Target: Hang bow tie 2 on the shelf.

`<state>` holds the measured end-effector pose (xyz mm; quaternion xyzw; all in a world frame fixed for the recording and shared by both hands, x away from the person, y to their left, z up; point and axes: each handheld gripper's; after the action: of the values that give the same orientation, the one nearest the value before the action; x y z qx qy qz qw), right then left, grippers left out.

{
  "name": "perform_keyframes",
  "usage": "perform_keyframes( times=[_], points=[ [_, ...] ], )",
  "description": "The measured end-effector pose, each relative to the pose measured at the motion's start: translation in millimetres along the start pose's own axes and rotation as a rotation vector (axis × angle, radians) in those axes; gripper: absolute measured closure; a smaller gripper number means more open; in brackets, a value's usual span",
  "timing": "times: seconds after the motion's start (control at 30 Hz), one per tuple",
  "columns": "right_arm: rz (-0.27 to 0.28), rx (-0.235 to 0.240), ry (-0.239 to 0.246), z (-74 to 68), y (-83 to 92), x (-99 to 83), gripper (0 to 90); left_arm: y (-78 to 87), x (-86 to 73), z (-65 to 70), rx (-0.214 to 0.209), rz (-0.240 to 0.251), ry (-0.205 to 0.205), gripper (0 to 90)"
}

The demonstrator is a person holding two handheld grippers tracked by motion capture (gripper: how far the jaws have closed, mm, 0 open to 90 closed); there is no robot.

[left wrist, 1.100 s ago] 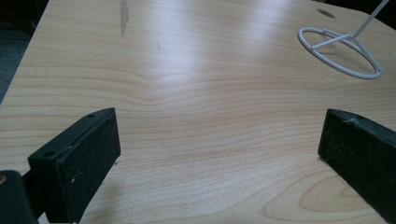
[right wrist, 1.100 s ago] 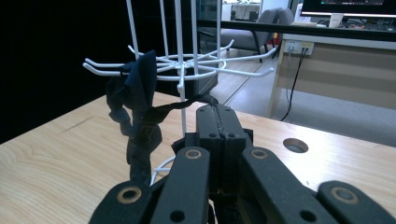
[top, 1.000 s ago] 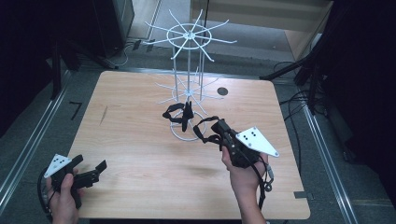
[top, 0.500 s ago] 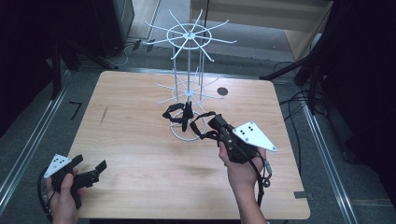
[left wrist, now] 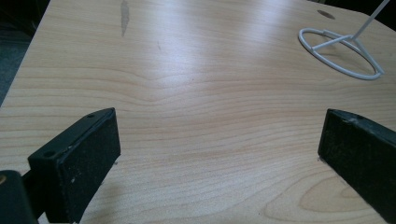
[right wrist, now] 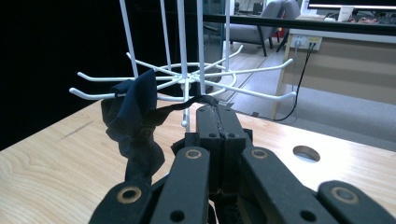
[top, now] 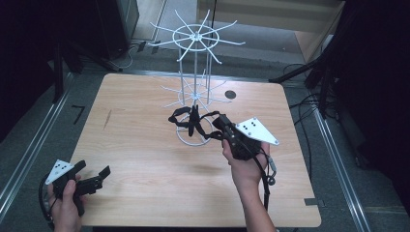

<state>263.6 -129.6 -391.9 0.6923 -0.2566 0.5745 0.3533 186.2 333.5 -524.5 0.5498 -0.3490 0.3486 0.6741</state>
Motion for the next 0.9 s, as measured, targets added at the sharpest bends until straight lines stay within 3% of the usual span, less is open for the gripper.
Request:
perform_keyframes(
  times=[0.43,0.9],
  points=[
    [-0.027,-0.001,-0.013,6.3,-22.0,7.2,90.0,0.0,0.0,-0.4,-0.003,0.001,0.002,0.0],
    [-0.046,0.016,-0.044,9.9,-37.2,-6.1,90.0,0.0,-0.1,-0.4,-0.002,0.002,0.004,0.0]
  ],
)
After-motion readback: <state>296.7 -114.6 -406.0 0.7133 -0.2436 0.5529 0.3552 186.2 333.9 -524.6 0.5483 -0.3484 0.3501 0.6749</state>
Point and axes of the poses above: each handheld gripper's, and its own axes: y roughly backward along the jaws, x roughly out of its top, z roughly to its right, and after that the axes turned 9 degrees about x, right-handed
